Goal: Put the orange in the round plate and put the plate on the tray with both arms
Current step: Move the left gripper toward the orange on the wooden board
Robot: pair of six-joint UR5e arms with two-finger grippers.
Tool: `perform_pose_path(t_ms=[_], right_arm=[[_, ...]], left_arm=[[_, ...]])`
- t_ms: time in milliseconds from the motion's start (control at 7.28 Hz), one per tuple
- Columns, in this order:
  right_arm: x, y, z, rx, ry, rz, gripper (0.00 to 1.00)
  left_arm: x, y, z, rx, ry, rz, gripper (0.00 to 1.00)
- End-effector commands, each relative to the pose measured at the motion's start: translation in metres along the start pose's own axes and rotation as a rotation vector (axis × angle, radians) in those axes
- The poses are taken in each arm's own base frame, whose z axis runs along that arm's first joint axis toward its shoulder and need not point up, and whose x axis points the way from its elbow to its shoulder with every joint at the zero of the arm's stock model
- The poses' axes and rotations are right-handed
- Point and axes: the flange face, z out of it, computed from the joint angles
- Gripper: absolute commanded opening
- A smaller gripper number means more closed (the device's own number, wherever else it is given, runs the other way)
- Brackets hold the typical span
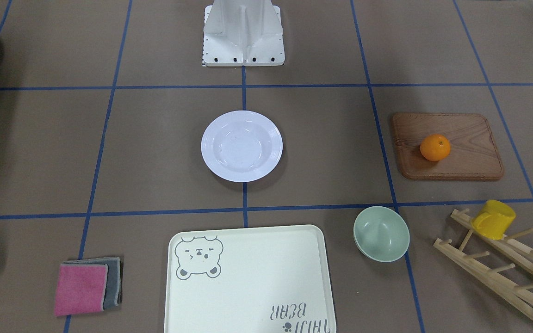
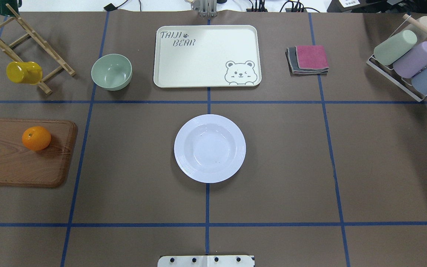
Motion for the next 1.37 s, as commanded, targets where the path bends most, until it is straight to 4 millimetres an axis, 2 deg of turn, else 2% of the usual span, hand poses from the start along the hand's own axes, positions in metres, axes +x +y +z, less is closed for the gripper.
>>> perform_pose_path(t_ms=[0, 137, 275, 412, 550, 687, 962, 1099, 1237], right_arm=[[-0.052, -0.034, 0.006, 0.068, -0.059, -0.158, 1.0], [-0.069, -0.057, -0.006, 0.104, -0.09, -0.175, 1.0], [-0.076, -0.059, -0.01, 0.105, -0.13, -0.173, 1.0], [-0.083, -0.061, -0.018, 0.118, -0.138, -0.149, 1.0], [-0.083, -0.06, -0.02, 0.119, -0.134, -0.137, 1.0], [-0.082, -0.058, -0.018, 0.116, -0.132, -0.134, 1.0], [-0.079, -0.054, -0.016, 0.11, -0.128, -0.13, 1.0], [-0.078, -0.054, -0.016, 0.109, -0.126, -0.129, 1.0], [-0.078, -0.053, -0.015, 0.108, -0.126, -0.128, 1.0]], left_arm=[[0.007, -0.028, -0.001, 0.062, 0.011, 0.028, 0.99], [0.016, -0.032, -0.003, 0.114, 0.052, 0.092, 0.99], [0.041, -0.034, 0.025, 0.105, 0.091, 0.177, 0.99], [0.069, -0.036, 0.068, 0.026, 0.122, 0.177, 0.99], [0.084, -0.039, 0.079, 0.018, 0.129, 0.104, 0.99], [0.114, -0.04, 0.105, 0.039, 0.091, 0.027, 0.99], [0.186, -0.033, 0.165, 0.051, 0.069, -0.076, 0.99], [0.2, -0.025, 0.192, 0.039, 0.026, -0.054, 0.99], [0.206, -0.019, 0.209, 0.012, 0.016, -0.039, 0.99]])
